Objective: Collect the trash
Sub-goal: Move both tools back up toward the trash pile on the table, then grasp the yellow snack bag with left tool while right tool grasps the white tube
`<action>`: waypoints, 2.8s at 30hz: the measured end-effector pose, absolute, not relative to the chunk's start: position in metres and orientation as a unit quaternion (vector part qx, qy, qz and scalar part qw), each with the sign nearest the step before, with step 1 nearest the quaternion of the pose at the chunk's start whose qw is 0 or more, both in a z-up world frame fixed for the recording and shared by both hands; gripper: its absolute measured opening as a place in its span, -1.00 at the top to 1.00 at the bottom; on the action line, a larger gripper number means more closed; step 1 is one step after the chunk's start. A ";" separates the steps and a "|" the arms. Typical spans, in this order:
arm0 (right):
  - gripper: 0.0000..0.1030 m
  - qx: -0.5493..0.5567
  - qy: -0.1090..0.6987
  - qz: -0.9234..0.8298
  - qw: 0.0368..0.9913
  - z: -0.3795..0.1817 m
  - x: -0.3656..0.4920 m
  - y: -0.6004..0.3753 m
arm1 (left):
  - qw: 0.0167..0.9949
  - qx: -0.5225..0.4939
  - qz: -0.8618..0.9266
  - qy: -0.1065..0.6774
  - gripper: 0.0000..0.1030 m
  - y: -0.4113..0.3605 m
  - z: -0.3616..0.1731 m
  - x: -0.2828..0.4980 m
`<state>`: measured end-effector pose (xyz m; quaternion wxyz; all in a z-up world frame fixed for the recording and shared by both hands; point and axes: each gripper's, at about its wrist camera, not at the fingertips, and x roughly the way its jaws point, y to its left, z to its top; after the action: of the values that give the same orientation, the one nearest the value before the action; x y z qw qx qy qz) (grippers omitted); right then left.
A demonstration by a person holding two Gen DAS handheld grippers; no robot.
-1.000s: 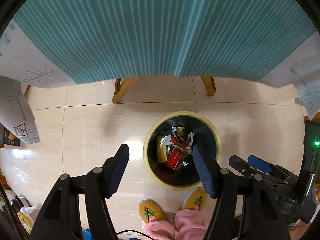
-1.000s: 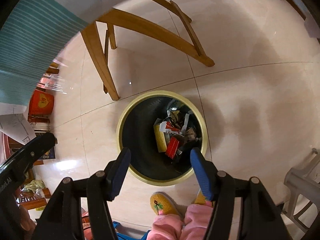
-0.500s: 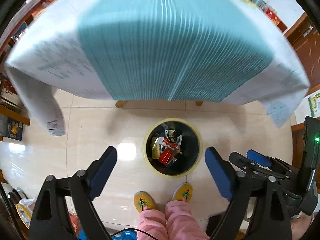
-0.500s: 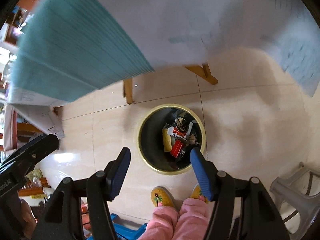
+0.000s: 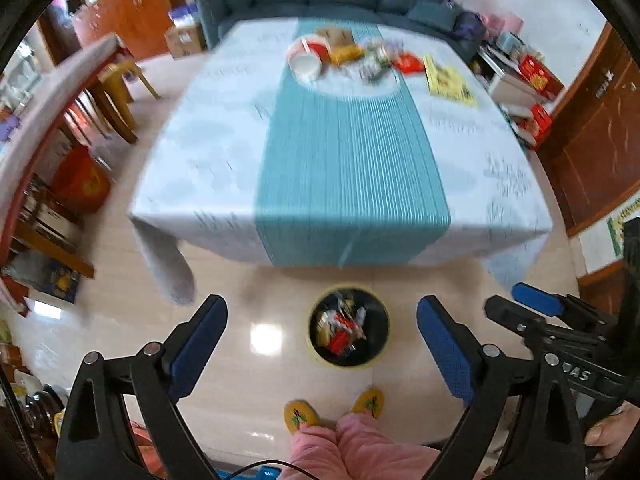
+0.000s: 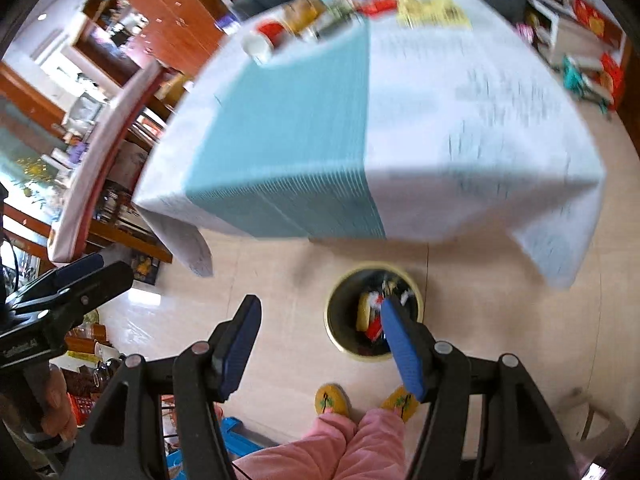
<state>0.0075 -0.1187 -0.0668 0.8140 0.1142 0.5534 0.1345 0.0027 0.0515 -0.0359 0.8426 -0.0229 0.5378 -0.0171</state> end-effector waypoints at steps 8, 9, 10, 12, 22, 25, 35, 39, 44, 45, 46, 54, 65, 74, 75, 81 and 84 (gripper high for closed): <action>-0.21 0.091 0.479 0.173 0.856 0.010 0.030 -0.131 | 0.874 -0.042 0.026 0.483 -0.84 0.052 0.038 0.021; -0.21 0.088 0.473 0.178 0.858 0.018 0.034 -0.136 | 0.877 -0.043 0.030 0.478 -0.84 0.051 0.044 0.024; -0.21 0.084 0.467 0.183 0.861 0.025 0.038 -0.139 | 0.878 -0.044 0.031 0.476 -0.84 0.048 0.049 0.029; -0.21 0.077 0.456 0.190 0.866 0.037 0.049 -0.145 | 0.878 -0.045 0.029 0.476 -0.81 0.043 0.055 0.037; -0.21 0.093 0.436 0.181 0.877 0.062 0.103 -0.164 | 0.887 0.047 -0.006 0.459 -0.78 0.011 0.084 0.110; -0.21 0.095 0.442 0.167 0.876 0.060 0.124 -0.163 | 0.886 0.065 -0.024 0.458 -0.78 0.009 0.088 0.145; -0.21 0.153 0.457 0.081 0.872 0.034 0.221 -0.153 | 0.844 0.140 -0.130 0.501 -0.78 0.006 0.052 0.319; -0.21 0.184 0.479 0.044 0.857 0.007 0.270 -0.142 | 0.817 0.164 -0.170 0.526 -0.78 -0.002 0.013 0.377; -0.21 0.216 0.500 0.000 0.839 -0.030 0.316 -0.130 | 0.773 0.190 -0.201 0.570 -0.65 -0.017 -0.050 0.439; -0.21 0.222 0.504 -0.008 0.834 -0.038 0.322 -0.128 | 0.767 0.191 -0.205 0.578 -0.61 -0.019 -0.061 0.448; -0.21 0.226 0.507 -0.013 0.832 -0.042 0.327 -0.126 | 0.759 0.191 -0.208 0.586 -0.61 -0.021 -0.073 0.459; -0.21 0.244 0.530 -0.036 0.811 -0.077 0.351 -0.113 | 0.716 0.176 -0.205 0.643 -0.38 -0.025 -0.138 0.507; -0.21 0.233 0.546 -0.045 0.803 -0.094 0.384 -0.093 | 0.701 0.125 -0.215 0.668 0.47 -0.005 -0.159 0.528; -0.21 0.204 0.565 -0.084 0.795 -0.107 0.405 -0.068 | 0.706 0.091 -0.222 0.666 0.68 0.023 -0.157 0.519; -0.21 0.196 0.567 -0.091 0.795 -0.109 0.409 -0.064 | 0.705 0.085 -0.223 0.668 0.68 0.026 -0.156 0.520; -0.22 0.098 0.571 -0.133 0.804 -0.119 0.424 -0.033 | 0.709 0.058 -0.231 0.664 0.68 0.042 -0.147 0.523; -0.17 0.079 0.564 -0.141 0.810 -0.119 0.422 -0.028 | 0.711 0.048 -0.235 0.662 0.68 0.046 -0.142 0.522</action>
<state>0.4223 -0.0282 -0.1194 0.8097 0.0793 0.5640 -0.1414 0.5219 0.0462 -0.1420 0.7106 0.0477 0.6616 -0.2347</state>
